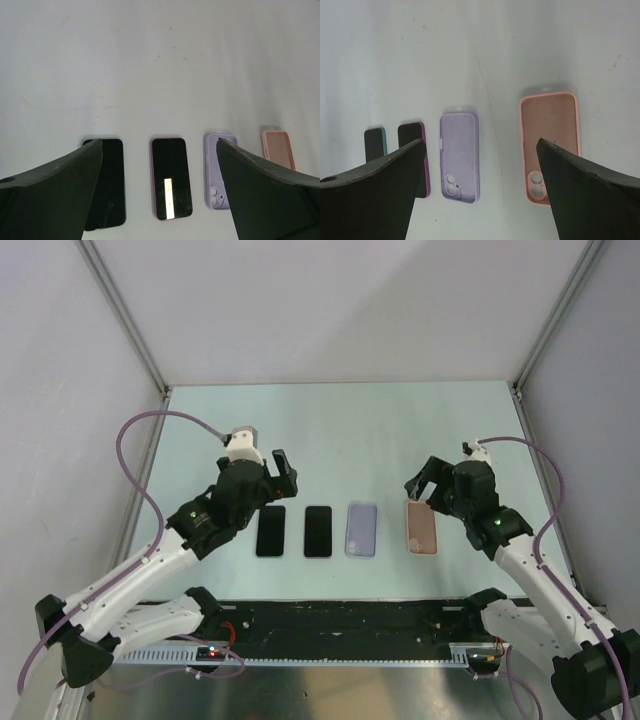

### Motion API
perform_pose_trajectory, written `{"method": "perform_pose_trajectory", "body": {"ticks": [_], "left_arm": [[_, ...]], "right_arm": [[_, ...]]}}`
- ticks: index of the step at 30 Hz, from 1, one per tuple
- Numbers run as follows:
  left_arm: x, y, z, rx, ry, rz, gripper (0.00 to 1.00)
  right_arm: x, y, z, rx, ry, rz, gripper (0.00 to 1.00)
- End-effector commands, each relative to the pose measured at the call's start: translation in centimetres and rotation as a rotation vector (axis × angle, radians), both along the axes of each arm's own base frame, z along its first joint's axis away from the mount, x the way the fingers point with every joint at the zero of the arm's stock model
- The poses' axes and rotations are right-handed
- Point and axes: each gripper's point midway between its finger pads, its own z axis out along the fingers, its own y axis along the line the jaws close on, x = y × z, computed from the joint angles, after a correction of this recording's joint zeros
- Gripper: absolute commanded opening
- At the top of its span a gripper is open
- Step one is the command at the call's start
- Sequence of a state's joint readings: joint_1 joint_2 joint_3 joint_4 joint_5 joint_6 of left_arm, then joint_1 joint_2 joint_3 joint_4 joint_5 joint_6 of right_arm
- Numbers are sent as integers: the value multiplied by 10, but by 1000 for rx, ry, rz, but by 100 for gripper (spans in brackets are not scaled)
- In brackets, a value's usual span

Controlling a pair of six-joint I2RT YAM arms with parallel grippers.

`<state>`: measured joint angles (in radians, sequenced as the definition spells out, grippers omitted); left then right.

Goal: Put the phone into the phone case

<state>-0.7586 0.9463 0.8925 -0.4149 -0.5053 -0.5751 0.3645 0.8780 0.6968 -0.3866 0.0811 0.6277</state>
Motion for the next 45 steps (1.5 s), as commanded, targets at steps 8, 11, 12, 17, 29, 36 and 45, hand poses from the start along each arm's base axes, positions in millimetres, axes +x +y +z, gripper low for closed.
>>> {"method": "perform_pose_trajectory", "body": {"ticks": [8, 11, 12, 17, 29, 36, 45], "left_arm": [[4, 2, -3, 2, 6, 18, 100], [4, -1, -4, 0, 12, 12, 100], [5, -1, -5, 2, 16, 11, 100], [6, -6, -12, -5, 43, -5, 100], [7, -10, -21, -31, 86, -13, 100], [4, -10, -36, -51, 130, -11, 100], [11, -31, -59, -28, 218, -59, 100]], "right_arm": [[5, 5, -4, -24, 1, 16, 100], [4, 4, -10, -33, 22, 12, 99], [4, 4, -11, -36, 28, 10, 99], [5, 2, -21, -54, 59, 2, 99], [3, -6, -49, -79, 170, -21, 91], [2, 10, -53, -75, 177, 27, 86], [-3, -1, -73, -129, 252, -34, 80]]}}
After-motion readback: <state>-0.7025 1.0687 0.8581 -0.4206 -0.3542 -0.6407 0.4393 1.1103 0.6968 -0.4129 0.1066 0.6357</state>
